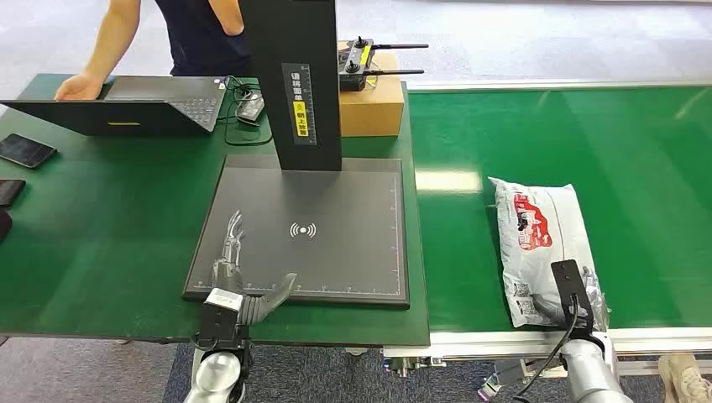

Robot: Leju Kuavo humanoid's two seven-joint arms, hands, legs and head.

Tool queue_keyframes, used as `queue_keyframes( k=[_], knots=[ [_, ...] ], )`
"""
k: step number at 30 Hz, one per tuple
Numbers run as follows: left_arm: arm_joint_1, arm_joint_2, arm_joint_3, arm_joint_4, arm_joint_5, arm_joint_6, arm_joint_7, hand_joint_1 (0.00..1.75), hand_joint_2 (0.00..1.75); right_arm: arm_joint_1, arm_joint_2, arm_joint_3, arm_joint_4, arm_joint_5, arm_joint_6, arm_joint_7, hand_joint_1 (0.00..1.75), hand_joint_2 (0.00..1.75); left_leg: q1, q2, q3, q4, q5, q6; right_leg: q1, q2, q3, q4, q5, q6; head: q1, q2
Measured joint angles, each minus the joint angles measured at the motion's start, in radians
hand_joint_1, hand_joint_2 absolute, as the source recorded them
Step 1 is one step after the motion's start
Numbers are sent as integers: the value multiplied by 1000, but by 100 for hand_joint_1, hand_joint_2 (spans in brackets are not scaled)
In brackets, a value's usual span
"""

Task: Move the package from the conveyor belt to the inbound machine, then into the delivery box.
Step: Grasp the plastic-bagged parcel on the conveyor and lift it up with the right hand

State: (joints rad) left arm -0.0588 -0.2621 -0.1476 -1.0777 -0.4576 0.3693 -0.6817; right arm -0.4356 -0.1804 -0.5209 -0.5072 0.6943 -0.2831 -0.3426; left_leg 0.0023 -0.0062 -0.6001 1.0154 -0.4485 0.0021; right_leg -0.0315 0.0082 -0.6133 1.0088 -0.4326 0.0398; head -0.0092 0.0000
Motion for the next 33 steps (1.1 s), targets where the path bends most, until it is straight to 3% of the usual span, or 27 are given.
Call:
queue_keyframes(
  k=[5, 6, 9, 10, 13, 22, 33],
  knots=[
    [-1, 0, 0, 5, 0, 0, 0, 0, 175, -5, 3, 9, 11, 10, 7, 4, 9, 175, 0, 0, 0, 0, 0, 0, 0, 0, 0, 0, 0, 0, 0, 0],
    [-1, 0, 0, 6, 0, 0, 0, 0, 175, -6, 4, 11, 12, 11, 8, 4, 24, 175, 0, 0, 0, 0, 0, 0, 0, 0, 0, 0, 0, 0, 0, 0],
    [-1, 0, 0, 10, 0, 0, 0, 0, 175, -8, 7, 14, 16, 14, 9, 2, 103, 175, 0, 0, 0, 0, 0, 0, 0, 0, 0, 0, 0, 0, 0, 0],
    [-1, 0, 0, 11, 0, 0, 0, 0, 175, -8, 8, 15, 17, 16, 9, 1, 123, 175, 0, 0, 0, 0, 0, 0, 0, 0, 1, 0, 0, 0, 0, 0],
    [-2, -1, 0, 15, 0, 2, 0, 0, 175, -13, 10, 16, 18, 25, 10, -3, 144, 175, 0, 1, 1, 0, 0, 0, 0, 1, 1, 0, 1, 0, 0, 0],
    [-2, -1, 0, 16, 0, 7, 0, 0, 175, -38, 15, 16, 18, 40, 10, -25, 168, 175, 0, 2, 2, 0, 0, 0, 0, 2, 1, 0, 1, 1, 0, 0],
    [-1, -1, 0, 16, 5, 21, 2, 0, 175, -28, 66, 34, -46, 26, -33, -117, 171, 175, 0, 1, 1, 0, 0, 0, 0, 2, 1, 0, 1, 0, 0, 0]
  ],
)
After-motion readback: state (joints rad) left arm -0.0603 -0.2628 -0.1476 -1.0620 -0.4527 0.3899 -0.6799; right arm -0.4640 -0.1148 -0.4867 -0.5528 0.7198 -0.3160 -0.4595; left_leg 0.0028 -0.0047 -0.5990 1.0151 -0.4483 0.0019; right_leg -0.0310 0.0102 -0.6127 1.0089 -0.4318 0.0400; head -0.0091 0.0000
